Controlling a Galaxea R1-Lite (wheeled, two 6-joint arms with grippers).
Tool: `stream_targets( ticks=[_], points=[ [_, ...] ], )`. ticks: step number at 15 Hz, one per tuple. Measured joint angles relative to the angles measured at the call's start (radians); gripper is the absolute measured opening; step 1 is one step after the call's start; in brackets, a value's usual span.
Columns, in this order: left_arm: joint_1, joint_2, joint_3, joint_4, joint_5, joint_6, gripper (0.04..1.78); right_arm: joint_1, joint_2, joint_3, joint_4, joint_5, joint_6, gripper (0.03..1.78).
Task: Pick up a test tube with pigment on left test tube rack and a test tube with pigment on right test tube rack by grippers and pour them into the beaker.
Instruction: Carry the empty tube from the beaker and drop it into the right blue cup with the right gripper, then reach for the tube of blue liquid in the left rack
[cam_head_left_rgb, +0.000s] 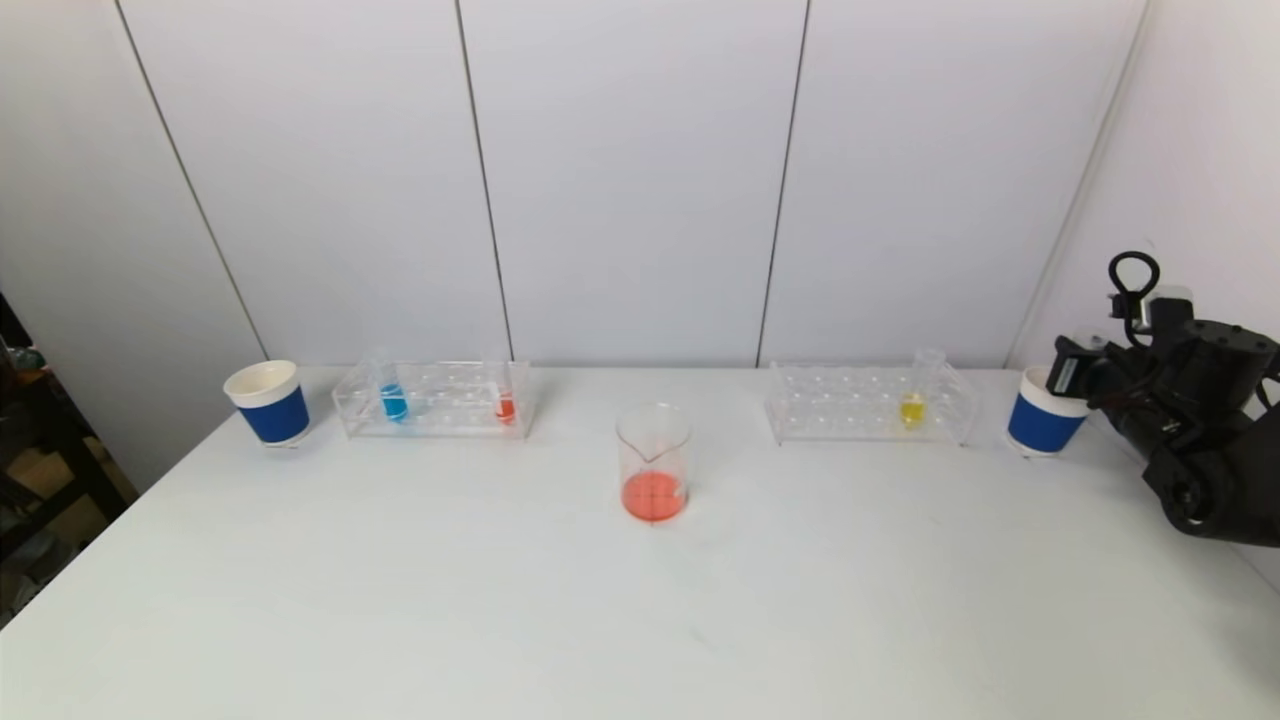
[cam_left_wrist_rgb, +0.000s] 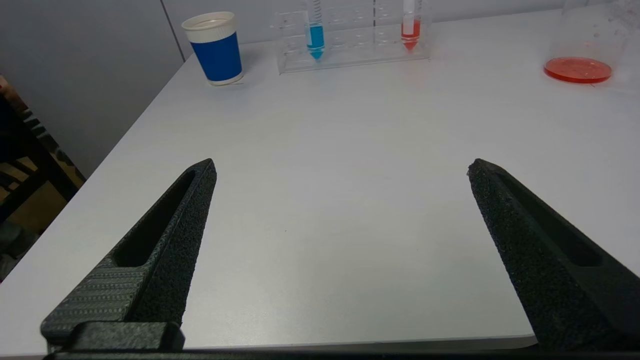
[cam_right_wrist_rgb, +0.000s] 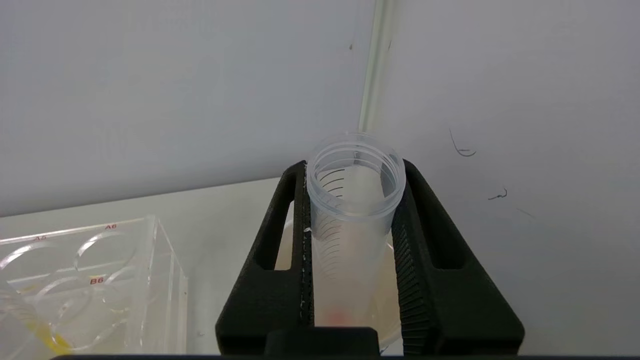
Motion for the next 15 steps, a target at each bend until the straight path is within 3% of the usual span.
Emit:
stream_targets(
  ticks=[2,6,9,11,15],
  points=[
    [0.0,0.0,0.0,0.0,0.0,0.0,1.76,-0.001,0.01,-0.003,-0.034,0.001,0.0,0.68],
    [0.0,0.0,0.0,0.0,0.0,0.0,1.76,-0.002,0.018,-0.001,-0.039,0.002,0.011,1.29],
    [0.0,0.0,0.0,0.0,0.0,0.0,1.76,-0.002,0.019,-0.001,-0.041,0.003,0.014,1.64],
    [0.0,0.0,0.0,0.0,0.0,0.0,1.76,-0.002,0.02,0.001,-0.041,0.003,0.014,1.75],
    [0.0,0.0,0.0,0.0,0.0,0.0,1.76,-0.002,0.019,0.0,-0.041,0.003,0.018,1.77]
  ],
)
